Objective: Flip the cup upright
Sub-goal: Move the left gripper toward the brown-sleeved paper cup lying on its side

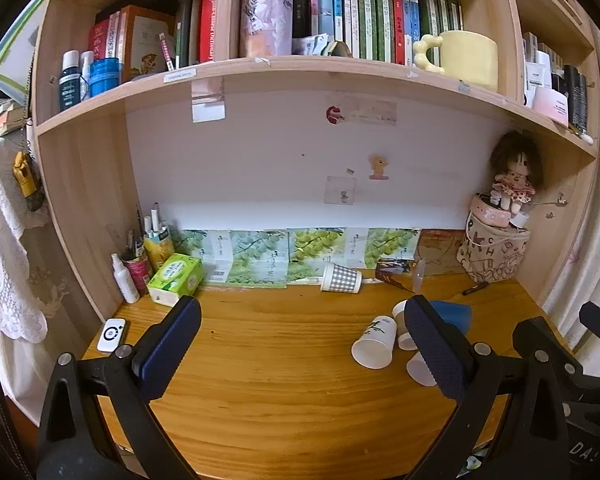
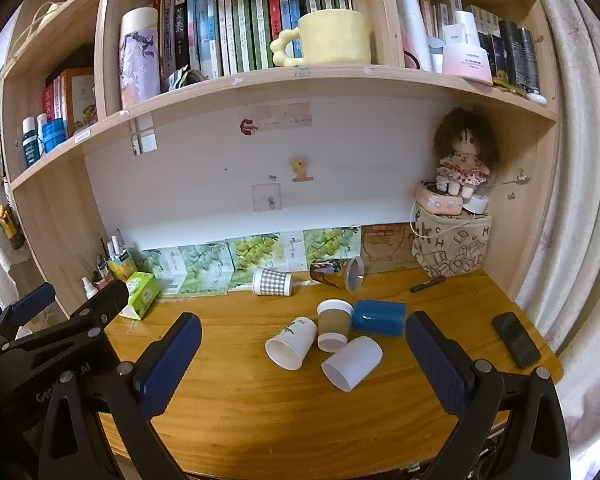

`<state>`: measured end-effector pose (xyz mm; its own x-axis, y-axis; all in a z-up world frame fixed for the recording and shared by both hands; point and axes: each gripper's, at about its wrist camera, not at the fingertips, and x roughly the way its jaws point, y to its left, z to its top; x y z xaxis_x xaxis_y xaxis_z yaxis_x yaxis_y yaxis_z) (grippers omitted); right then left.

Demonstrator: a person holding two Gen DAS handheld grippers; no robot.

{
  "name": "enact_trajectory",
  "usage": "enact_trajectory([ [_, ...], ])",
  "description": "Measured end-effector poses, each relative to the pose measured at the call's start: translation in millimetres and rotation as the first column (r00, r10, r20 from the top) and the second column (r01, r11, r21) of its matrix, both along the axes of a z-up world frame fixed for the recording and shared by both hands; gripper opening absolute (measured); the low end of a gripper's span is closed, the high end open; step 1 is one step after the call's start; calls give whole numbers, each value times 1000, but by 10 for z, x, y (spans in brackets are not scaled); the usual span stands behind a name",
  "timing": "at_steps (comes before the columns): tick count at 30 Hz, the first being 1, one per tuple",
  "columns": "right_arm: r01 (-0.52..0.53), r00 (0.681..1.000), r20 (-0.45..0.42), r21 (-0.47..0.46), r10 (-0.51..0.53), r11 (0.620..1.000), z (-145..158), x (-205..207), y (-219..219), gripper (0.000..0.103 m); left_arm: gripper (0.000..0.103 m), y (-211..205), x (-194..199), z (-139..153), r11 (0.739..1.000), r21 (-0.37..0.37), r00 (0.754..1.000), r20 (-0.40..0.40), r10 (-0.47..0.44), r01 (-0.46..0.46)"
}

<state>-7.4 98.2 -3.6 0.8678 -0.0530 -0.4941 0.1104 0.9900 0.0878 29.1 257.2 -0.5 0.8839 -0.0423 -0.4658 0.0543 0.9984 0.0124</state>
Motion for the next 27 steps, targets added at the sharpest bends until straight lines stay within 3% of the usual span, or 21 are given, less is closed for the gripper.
enact_trajectory([
  [16,-30,996,-84,56,35,998,-149,242,-118,103,101,-69,253,-143,1000,-14,996,-89,-5,4],
  [27,-76,986,-136,128,93,989,-215,769,-607,103,101,-555,743,-166,1000,-6,986,-167,-22,22],
])
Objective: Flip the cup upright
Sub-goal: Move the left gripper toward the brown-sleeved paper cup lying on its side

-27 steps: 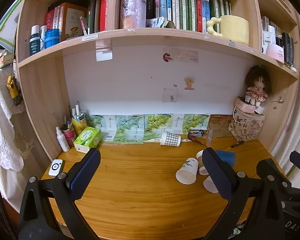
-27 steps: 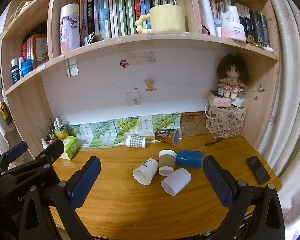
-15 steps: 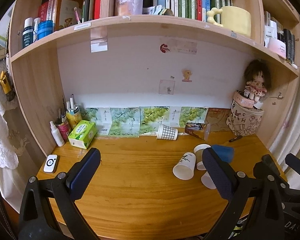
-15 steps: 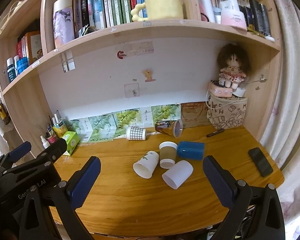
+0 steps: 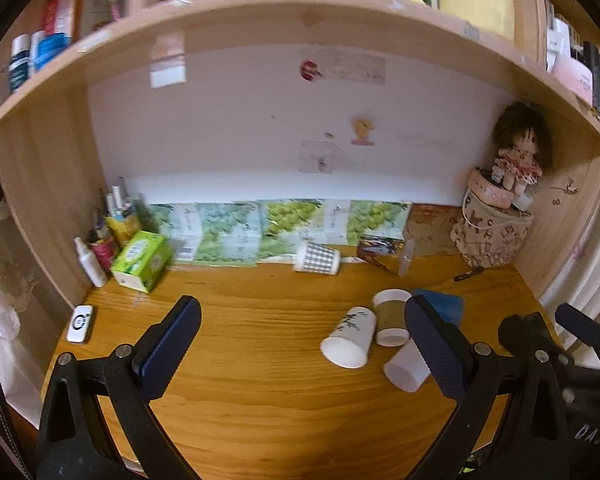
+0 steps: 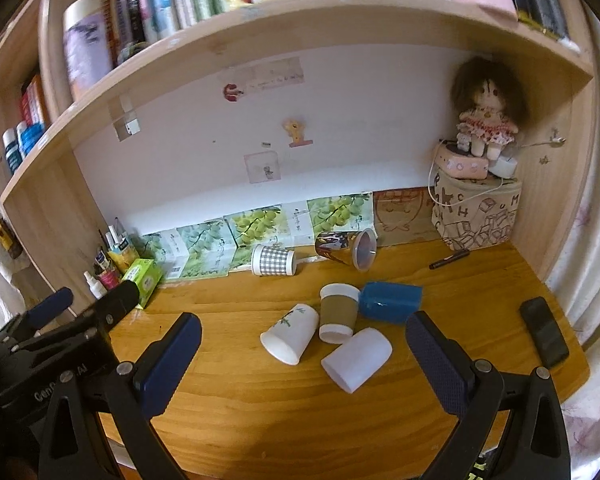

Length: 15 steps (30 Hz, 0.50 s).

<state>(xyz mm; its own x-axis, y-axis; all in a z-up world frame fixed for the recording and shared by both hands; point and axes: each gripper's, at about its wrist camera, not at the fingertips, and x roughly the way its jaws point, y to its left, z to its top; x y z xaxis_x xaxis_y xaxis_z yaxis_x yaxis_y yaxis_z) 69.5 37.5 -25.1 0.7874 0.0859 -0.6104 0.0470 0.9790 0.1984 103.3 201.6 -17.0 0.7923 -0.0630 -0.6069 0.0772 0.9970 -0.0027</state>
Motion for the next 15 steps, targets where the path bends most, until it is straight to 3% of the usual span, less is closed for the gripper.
enact_trajectory([
  [7,-19,998,-50,84,24,996,-23,460,-470,103,101,-395,384,-40,999,37,997,-64,-32,35],
  [15,13,963,-261,317,74,948,-539,954,-1031,103,101,-861,761,-294,986,128,977,-198,-78,105],
])
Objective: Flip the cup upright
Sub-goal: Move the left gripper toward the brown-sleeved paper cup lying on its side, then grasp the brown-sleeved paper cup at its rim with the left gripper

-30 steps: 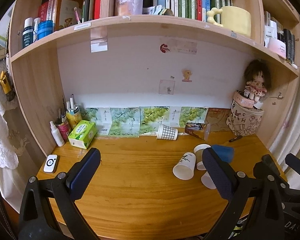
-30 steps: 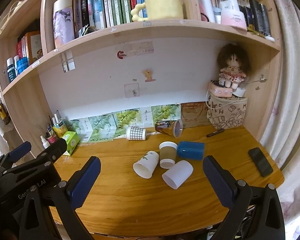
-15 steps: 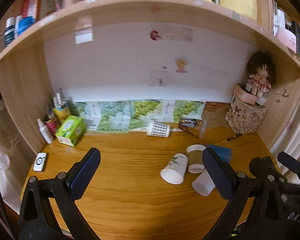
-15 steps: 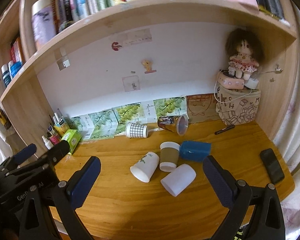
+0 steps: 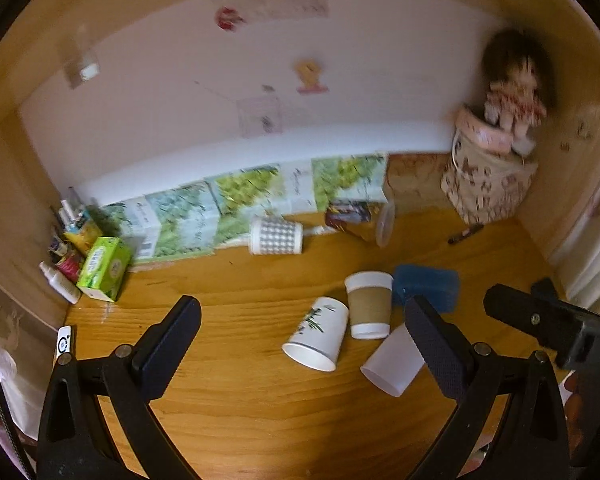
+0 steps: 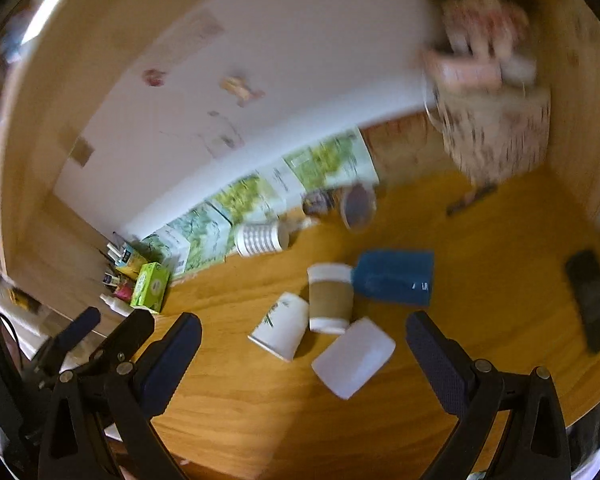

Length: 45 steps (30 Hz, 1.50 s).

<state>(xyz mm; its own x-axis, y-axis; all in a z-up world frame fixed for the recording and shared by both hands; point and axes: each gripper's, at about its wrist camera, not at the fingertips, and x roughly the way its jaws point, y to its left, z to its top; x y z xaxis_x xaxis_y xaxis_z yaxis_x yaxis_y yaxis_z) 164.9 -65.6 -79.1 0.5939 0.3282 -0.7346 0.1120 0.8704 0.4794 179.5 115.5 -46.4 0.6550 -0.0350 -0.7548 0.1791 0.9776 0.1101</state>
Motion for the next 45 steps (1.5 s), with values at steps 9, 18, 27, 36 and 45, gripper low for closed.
enact_trajectory([
  [9,70,974,-224,168,-32,983,-632,294,-467,103,101,-428,486,-411,996,43,979,-196,-62,72],
  [18,117,936,-352,342,12,932,-1162,587,-825,103,101,-834,998,-953,982,95,913,-390,-115,165],
  [27,162,890,-443,519,102,839,-1699,842,-921,103,101,-973,1404,-1495,980,117,838,-541,-75,163],
  [36,199,867,-481,567,126,799,-1929,965,-997,103,101,-962,1583,-1802,979,117,777,-627,-57,167],
  [45,196,863,-486,576,140,793,-1959,987,-1024,103,89,-855,1697,-1962,993,44,737,-674,-50,108],
])
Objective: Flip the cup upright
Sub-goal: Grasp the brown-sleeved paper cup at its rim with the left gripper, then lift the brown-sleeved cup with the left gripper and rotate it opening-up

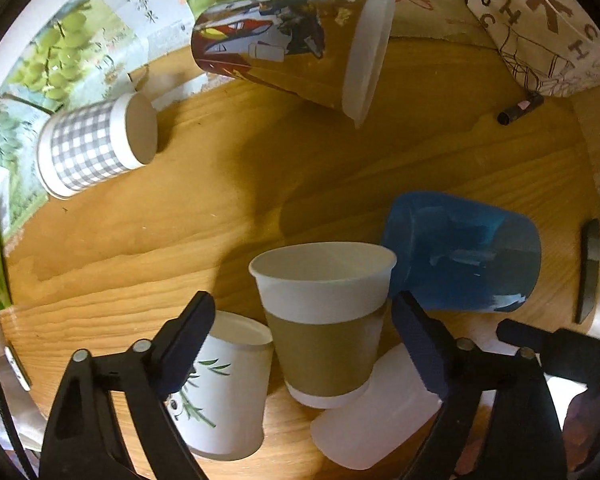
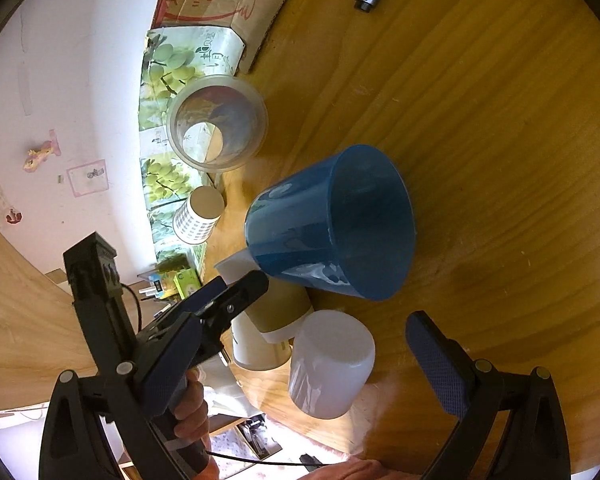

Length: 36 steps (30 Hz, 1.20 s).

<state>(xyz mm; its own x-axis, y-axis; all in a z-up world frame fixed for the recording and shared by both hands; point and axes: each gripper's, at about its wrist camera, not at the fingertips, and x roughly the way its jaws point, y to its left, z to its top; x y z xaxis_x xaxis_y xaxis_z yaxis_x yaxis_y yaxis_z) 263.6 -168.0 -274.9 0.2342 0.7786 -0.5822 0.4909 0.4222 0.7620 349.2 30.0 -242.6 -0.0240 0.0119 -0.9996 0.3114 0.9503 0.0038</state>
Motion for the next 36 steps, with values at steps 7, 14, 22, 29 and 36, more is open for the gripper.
enact_trajectory([
  [7,3,1000,-4,7,-3,1000,-17,0,4,103,73,80,95,-100,998,-45,999,-24,31,-32],
  [14,2,1000,-11,25,-1,1000,-26,-35,34,103,70,171,169,-63,997,-67,999,-18,43,-44],
  [22,-22,1000,11,26,21,999,62,-73,96,103,70,138,88,281,995,-93,998,31,48,-45],
  [29,-59,995,80,10,58,998,238,-141,189,103,70,264,-86,600,993,-109,996,69,58,-50],
  [36,-162,961,206,-112,182,980,568,-294,462,103,70,474,-495,785,993,-89,993,87,84,-76],
])
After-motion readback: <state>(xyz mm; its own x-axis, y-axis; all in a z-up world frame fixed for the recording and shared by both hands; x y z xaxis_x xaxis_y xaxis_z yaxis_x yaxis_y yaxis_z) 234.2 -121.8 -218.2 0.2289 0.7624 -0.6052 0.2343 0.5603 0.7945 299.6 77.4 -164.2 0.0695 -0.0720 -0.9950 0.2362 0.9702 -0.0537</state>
